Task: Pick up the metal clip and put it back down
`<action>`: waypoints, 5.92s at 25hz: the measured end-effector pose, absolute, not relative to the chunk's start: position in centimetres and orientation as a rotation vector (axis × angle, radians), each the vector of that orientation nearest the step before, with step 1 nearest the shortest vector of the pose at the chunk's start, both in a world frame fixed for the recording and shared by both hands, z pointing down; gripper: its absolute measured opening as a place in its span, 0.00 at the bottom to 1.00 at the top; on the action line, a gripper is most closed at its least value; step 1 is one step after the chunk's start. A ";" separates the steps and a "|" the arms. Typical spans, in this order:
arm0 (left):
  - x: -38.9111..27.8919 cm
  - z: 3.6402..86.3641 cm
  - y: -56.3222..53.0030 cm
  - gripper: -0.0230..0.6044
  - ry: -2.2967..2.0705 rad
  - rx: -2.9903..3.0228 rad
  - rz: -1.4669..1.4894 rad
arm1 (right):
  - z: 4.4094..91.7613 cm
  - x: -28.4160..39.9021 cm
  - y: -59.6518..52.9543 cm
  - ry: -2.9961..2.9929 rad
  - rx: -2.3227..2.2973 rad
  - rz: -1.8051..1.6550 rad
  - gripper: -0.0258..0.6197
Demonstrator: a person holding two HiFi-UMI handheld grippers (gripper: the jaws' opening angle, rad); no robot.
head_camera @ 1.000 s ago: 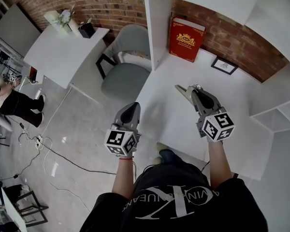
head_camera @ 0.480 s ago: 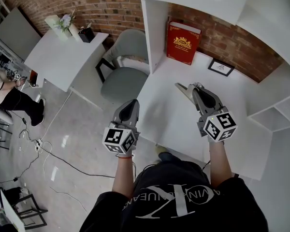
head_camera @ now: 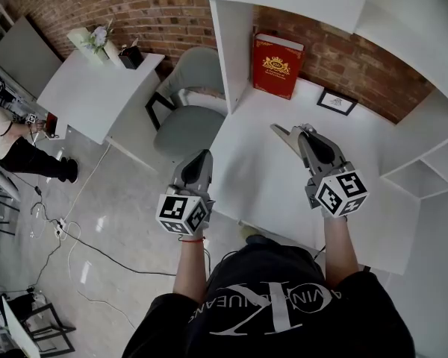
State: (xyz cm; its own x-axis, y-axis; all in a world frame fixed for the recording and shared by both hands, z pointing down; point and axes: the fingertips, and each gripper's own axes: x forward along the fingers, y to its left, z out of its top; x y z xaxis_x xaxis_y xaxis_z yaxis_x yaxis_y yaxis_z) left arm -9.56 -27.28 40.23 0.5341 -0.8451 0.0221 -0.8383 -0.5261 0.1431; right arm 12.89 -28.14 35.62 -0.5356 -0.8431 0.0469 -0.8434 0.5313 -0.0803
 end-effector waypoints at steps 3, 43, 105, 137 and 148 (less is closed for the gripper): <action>-9.3 40.0 -27.5 0.05 -1.446 2.631 -0.083 | 35.5 13.1 -28.1 -2.747 1.517 0.144 0.10; -9.7 52.8 -27.3 0.05 -1.390 2.415 0.161 | 54.7 7.9 -32.6 -2.628 1.260 0.773 0.09; -9.9 47.4 -26.6 0.05 -1.380 2.532 0.055 | 47.8 10.7 -28.6 -2.547 1.397 0.405 0.06; -11.3 39.3 -27.6 0.05 -1.507 2.629 -0.120 | 38.8 12.9 -28.5 -2.665 1.506 0.148 0.06; -12.3 39.3 -27.5 0.05 -1.535 2.606 -0.127 | 38.4 13.0 -28.1 -2.665 1.509 0.138 0.06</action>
State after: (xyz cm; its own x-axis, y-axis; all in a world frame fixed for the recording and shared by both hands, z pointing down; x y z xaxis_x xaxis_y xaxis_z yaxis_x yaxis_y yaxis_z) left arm -12.30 -27.45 39.32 0.4839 -0.8750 -0.0141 -0.8654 -0.4809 0.1409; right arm 12.99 -28.11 38.44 -0.5134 -0.8510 0.1102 -0.8579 0.5122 -0.0411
